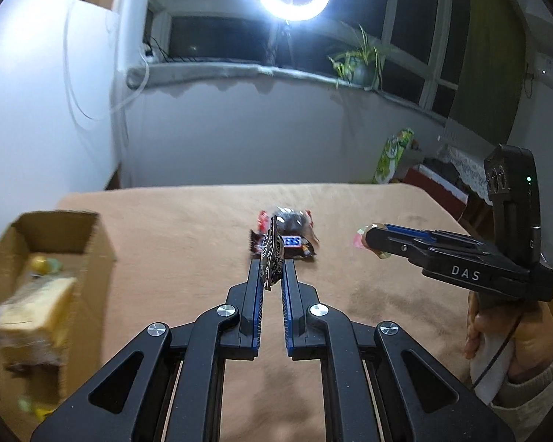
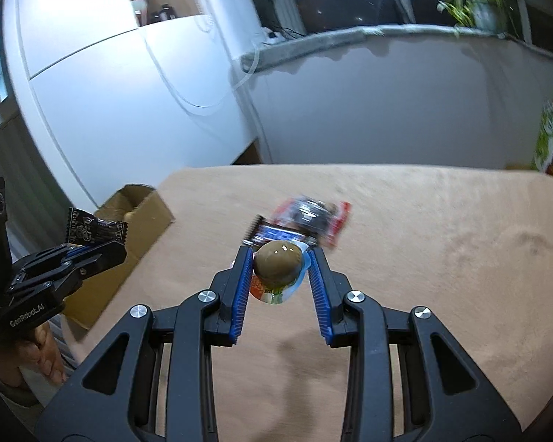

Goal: Organize snacks
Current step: 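Carry both candies into the cardboard box and open both tools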

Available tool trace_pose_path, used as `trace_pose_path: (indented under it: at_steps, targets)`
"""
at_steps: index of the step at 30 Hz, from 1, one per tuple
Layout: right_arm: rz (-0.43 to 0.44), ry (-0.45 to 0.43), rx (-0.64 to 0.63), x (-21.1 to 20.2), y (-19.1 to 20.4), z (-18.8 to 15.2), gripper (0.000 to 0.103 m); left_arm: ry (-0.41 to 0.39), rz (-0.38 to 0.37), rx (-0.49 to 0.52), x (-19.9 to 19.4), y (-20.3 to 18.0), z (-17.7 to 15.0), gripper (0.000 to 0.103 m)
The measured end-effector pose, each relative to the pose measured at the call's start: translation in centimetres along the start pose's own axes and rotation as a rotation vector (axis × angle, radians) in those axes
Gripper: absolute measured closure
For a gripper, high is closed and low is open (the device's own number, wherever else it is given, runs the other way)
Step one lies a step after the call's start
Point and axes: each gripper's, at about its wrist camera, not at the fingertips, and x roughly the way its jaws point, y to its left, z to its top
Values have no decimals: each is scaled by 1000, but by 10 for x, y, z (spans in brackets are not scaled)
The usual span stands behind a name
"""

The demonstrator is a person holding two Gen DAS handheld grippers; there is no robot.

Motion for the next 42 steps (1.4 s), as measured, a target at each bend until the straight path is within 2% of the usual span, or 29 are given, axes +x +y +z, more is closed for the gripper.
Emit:
trace_pose_path:
  at_steps: [7, 16, 26, 31, 32, 33, 34, 35, 36, 37, 38, 39, 42]
  targets:
    - [53, -20, -104, 10, 71, 19, 70, -53, 69, -28, -38, 35, -6, 95]
    - [147, -1, -228, 40, 158, 32, 70, -52, 195, -53, -74, 82, -28, 95]
    - [225, 27, -329, 79, 218, 44, 70, -25, 288, -84, -98, 122, -48, 95]
    - [245, 41, -355, 115, 241, 60, 70, 10, 309, -104, -102, 140, -59, 95]
    - [255, 64, -368, 128, 247, 63, 68, 16, 310, -109, -100, 143, -59, 94]
    - [246, 91, -380, 139, 251, 63, 58, 32, 320, -118, -96, 148, -61, 94]
    - [229, 83, -382, 140, 252, 62, 50, 46, 333, -120, -92, 151, -61, 91]
    - [224, 59, -380, 137, 251, 60, 49, 65, 359, -116, -88, 153, -61, 79]
    - [233, 40, -380, 131, 249, 58, 43, 71, 381, -110, -86, 154, -62, 59]
    - [241, 16, -380, 124, 246, 55, 37, 63, 393, -107, -87, 154, -62, 47]
    - [235, 3, -379, 120, 244, 53, 35, 40, 393, -105, -92, 154, -62, 30]
    - [221, -5, -379, 116, 241, 50, 35, 22, 389, -106, -96, 155, -63, 26]
    - [198, -18, -357, 105, 228, 44, 35, 6, 392, -129, -104, 160, -63, 26]
